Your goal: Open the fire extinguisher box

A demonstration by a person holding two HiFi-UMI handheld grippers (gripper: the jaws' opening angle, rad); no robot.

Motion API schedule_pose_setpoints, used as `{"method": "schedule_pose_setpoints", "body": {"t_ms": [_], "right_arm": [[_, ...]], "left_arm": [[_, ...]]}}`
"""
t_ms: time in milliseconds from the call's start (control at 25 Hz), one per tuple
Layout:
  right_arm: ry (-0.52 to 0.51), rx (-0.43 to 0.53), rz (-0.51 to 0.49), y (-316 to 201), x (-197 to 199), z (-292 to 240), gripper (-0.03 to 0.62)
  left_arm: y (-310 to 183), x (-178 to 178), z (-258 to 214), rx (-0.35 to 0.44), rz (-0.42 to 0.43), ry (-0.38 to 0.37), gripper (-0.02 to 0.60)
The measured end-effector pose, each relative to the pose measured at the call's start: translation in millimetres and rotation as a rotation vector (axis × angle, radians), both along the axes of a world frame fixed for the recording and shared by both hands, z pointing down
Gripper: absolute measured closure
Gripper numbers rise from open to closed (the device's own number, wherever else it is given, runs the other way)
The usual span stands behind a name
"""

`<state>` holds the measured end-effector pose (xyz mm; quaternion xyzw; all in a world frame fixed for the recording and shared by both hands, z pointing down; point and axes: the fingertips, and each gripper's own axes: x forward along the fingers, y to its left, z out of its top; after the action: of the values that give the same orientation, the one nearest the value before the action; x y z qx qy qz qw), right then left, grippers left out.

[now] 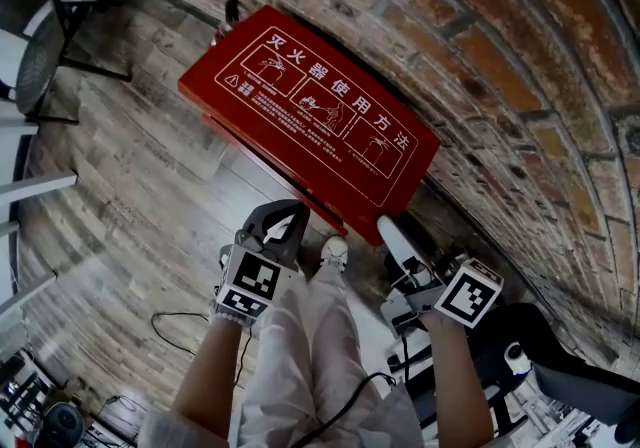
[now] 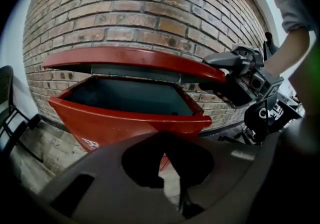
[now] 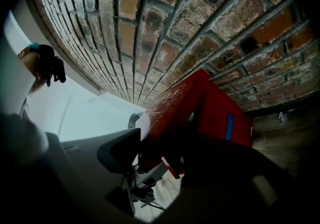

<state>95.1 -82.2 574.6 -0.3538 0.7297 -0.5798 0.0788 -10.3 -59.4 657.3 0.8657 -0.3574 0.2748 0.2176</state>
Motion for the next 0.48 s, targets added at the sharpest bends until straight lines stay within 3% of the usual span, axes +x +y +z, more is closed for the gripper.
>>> {"method": "schedule_pose_setpoints", "body": {"t_ms": [240, 480], "right_arm": [[-0.054, 0.016, -0.012, 2, 3, -17, 0.333], [-0.083, 0.096, -0.099, -8, 7, -41, 0.296]], "left_arm": [[5, 0, -4, 0.004, 0.017, -0.009, 0.583], [-3, 4, -7, 0.003, 0.019, -0.015, 0.583]]}}
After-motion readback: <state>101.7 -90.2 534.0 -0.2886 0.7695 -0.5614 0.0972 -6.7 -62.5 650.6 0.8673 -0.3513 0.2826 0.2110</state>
